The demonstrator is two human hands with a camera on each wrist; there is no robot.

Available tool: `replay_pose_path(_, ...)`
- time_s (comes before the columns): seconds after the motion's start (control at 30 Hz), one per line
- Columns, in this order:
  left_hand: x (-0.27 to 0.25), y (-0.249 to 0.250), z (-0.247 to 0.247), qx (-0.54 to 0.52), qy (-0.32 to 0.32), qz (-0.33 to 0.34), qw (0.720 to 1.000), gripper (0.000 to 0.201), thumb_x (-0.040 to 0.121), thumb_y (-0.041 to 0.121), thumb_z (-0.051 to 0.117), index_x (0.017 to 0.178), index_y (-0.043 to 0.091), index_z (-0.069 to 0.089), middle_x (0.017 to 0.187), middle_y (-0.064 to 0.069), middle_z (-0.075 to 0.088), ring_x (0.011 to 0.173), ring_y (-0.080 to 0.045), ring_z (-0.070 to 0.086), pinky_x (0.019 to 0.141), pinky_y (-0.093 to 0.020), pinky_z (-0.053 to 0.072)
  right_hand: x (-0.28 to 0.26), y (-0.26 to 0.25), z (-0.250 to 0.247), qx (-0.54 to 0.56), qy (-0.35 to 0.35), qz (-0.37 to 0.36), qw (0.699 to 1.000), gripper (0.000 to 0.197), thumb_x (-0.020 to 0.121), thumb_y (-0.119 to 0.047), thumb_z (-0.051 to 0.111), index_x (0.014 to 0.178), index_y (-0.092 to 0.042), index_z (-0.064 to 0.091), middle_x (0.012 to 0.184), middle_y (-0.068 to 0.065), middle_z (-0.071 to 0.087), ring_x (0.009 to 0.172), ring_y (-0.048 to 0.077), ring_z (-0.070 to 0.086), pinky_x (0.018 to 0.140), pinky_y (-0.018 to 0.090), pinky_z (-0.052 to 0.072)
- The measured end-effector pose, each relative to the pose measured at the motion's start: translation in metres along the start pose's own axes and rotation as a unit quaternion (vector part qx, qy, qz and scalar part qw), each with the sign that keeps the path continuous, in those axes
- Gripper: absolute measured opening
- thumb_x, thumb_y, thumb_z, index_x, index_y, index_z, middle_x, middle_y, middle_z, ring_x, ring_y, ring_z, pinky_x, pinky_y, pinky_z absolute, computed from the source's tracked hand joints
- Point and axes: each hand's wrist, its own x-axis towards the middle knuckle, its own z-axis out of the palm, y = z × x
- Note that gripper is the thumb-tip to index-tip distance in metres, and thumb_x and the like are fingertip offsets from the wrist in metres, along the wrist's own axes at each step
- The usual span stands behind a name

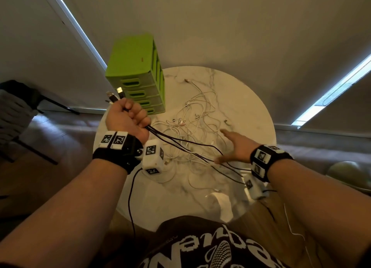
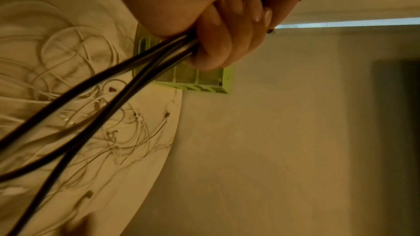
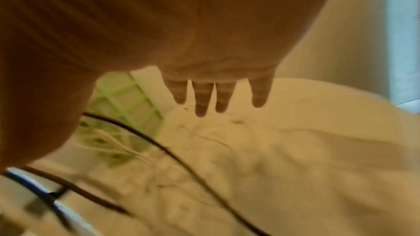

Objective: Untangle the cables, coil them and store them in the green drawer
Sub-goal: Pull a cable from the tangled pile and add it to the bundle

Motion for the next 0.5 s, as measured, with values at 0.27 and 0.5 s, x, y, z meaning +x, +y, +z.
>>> replay_pose_path(0.27, -0.022, -0.043, 0.035, 0.022, -0.113, -0.064, 0.991, 0.031, 0.096, 0.026, 0.038, 0.065, 0.023, 0.036, 0.055, 0.007, 0.02, 0.044, -0.01, 0.013, 0.041, -0.025, 0.012, -0.006, -0.114, 0.016, 0.156, -0.066, -0.136, 0.976, 0.025, 0.093, -0.051, 0.065, 0.097, -0.027, 0.071, 0.087, -0.006, 0.073, 0.078, 0.01, 0.067, 0.079, 0.033, 0.053)
replay_pose_path(0.5, -0.008, -0.023, 0.016, -0.043, -0.072, -0.008, 0.996, 0.019, 0.081, 0.023, 0.049, 0.066, 0.02, 0.038, 0.058, 0.004, 0.025, 0.048, -0.013, 0.02, 0.049, -0.028, 0.023, -0.006, -0.021, 0.059, -0.007, -0.043, 0.026, 0.999, 0.05, 0.099, -0.064, 0.044, 0.075, -0.024, 0.06, 0.072, -0.002, 0.061, 0.074, 0.021, 0.061, 0.071, 0.032, 0.045)
